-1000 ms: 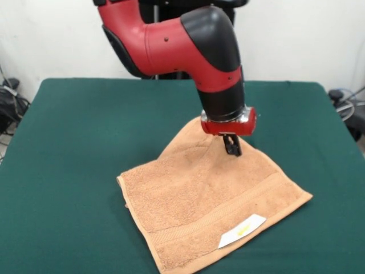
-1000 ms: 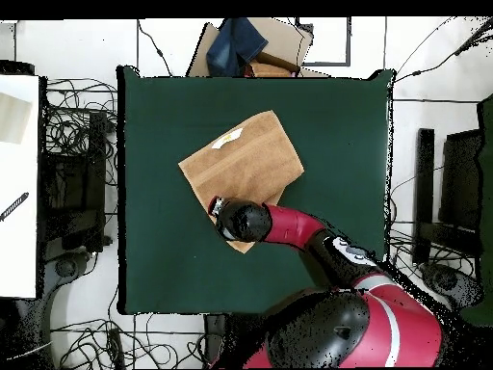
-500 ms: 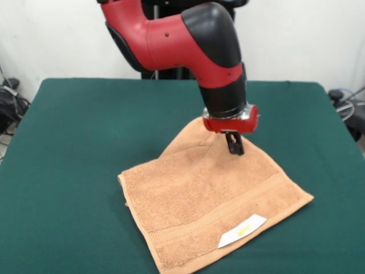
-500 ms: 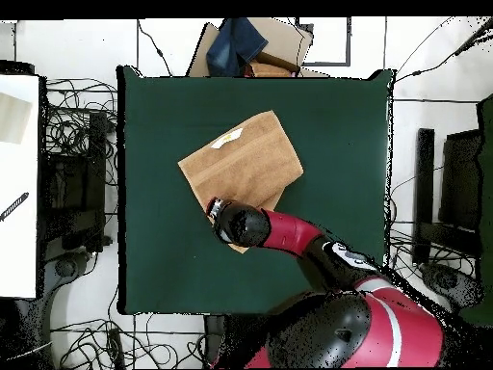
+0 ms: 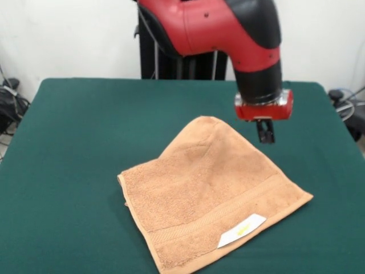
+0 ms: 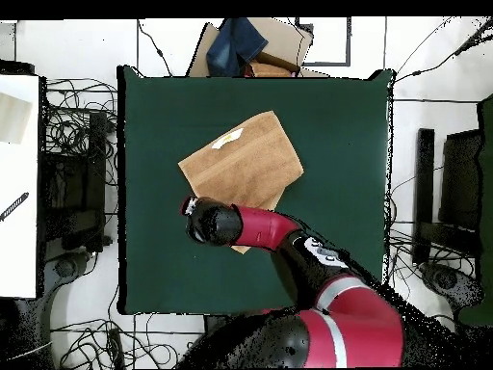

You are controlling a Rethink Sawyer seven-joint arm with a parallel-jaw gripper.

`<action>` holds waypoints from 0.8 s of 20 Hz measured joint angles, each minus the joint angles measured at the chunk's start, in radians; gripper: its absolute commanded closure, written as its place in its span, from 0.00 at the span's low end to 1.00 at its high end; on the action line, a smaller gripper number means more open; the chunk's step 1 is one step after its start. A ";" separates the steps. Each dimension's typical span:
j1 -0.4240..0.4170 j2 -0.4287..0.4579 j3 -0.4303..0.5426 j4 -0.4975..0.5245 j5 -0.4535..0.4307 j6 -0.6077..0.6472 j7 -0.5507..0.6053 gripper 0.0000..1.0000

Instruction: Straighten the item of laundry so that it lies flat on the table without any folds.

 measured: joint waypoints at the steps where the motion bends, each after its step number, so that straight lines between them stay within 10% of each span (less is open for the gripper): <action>1: 0.001 -0.019 0.000 0.007 0.008 0.015 0.000 1.00; 16: -0.061 -0.029 0.006 -0.099 0.057 0.267 0.000 1.00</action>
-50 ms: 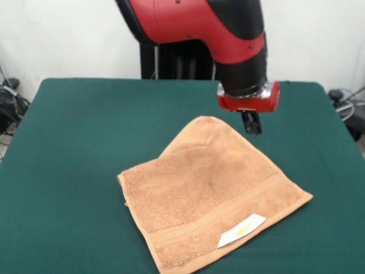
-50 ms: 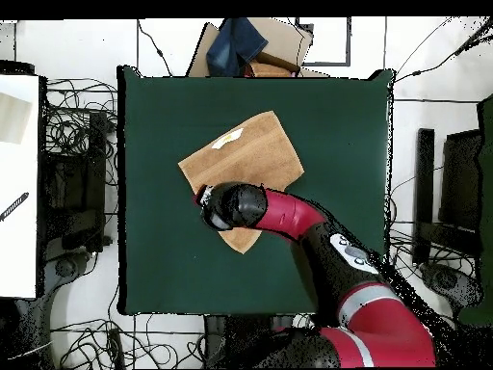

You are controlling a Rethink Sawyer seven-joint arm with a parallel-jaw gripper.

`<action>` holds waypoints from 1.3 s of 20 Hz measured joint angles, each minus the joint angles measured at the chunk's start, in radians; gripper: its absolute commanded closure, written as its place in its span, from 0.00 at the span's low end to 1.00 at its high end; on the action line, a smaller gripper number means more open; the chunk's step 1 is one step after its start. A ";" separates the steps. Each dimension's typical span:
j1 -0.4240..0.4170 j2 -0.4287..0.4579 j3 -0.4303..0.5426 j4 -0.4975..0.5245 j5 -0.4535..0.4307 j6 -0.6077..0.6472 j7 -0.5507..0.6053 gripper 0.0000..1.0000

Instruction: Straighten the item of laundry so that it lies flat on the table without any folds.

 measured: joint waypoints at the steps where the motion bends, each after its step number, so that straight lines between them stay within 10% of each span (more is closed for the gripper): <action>1: -0.001 0.011 0.000 -0.018 0.000 0.016 0.000 1.00; 26: -0.208 0.264 0.240 -0.065 0.001 -0.230 0.000 1.00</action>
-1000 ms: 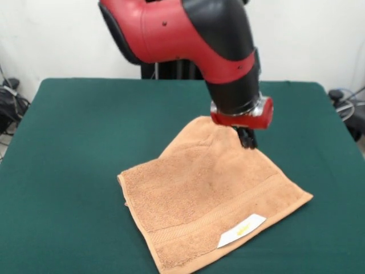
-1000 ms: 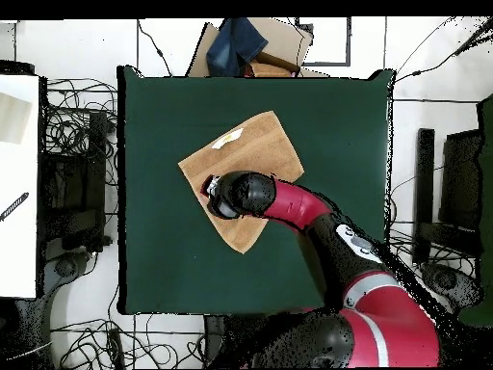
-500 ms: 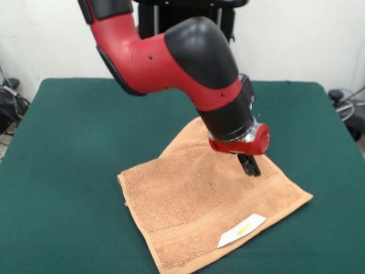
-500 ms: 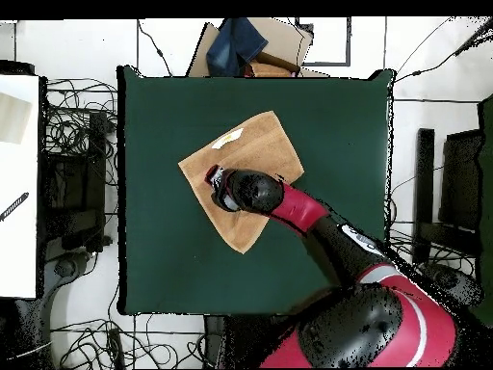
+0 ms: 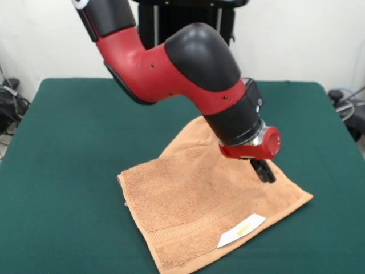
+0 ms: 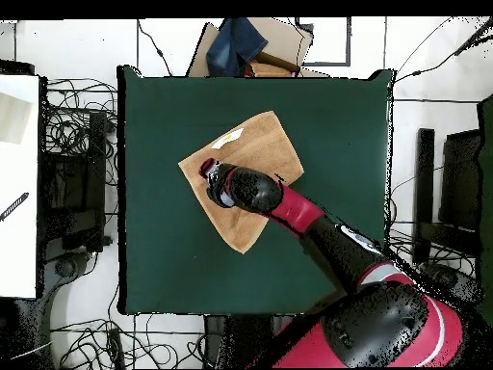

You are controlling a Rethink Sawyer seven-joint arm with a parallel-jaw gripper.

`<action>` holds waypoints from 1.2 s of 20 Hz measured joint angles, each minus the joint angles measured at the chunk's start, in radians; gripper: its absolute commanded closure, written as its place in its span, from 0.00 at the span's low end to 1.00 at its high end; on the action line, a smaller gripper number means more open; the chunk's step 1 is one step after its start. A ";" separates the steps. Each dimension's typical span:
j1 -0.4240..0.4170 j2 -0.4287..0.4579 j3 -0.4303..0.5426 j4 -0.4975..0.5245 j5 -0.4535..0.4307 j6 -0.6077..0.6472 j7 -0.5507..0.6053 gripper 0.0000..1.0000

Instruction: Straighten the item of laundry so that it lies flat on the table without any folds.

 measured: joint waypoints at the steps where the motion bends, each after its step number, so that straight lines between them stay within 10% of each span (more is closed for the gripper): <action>1: 0.000 0.003 0.002 0.000 0.000 0.000 0.000 1.00; 24: -0.010 0.109 0.036 -0.005 -0.114 -0.139 0.000 1.00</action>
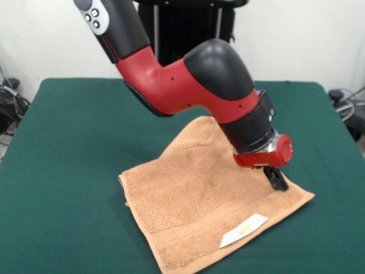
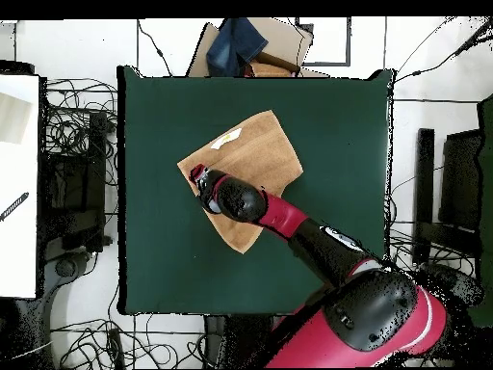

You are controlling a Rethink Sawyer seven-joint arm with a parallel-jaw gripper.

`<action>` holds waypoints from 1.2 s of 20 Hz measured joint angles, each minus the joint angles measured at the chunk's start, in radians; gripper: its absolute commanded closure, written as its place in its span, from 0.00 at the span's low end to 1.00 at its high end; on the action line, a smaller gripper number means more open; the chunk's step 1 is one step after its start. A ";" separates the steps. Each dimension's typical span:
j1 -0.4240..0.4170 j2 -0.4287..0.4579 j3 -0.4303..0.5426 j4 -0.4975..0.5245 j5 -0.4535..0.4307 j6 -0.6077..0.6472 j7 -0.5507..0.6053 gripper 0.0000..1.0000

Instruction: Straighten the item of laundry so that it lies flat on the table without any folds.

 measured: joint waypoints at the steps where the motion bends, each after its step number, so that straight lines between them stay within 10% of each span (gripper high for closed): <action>1: -0.002 0.001 0.002 0.000 -0.003 -0.001 0.000 1.00; 24: -0.256 0.405 0.263 -0.068 -0.289 -0.085 0.000 1.00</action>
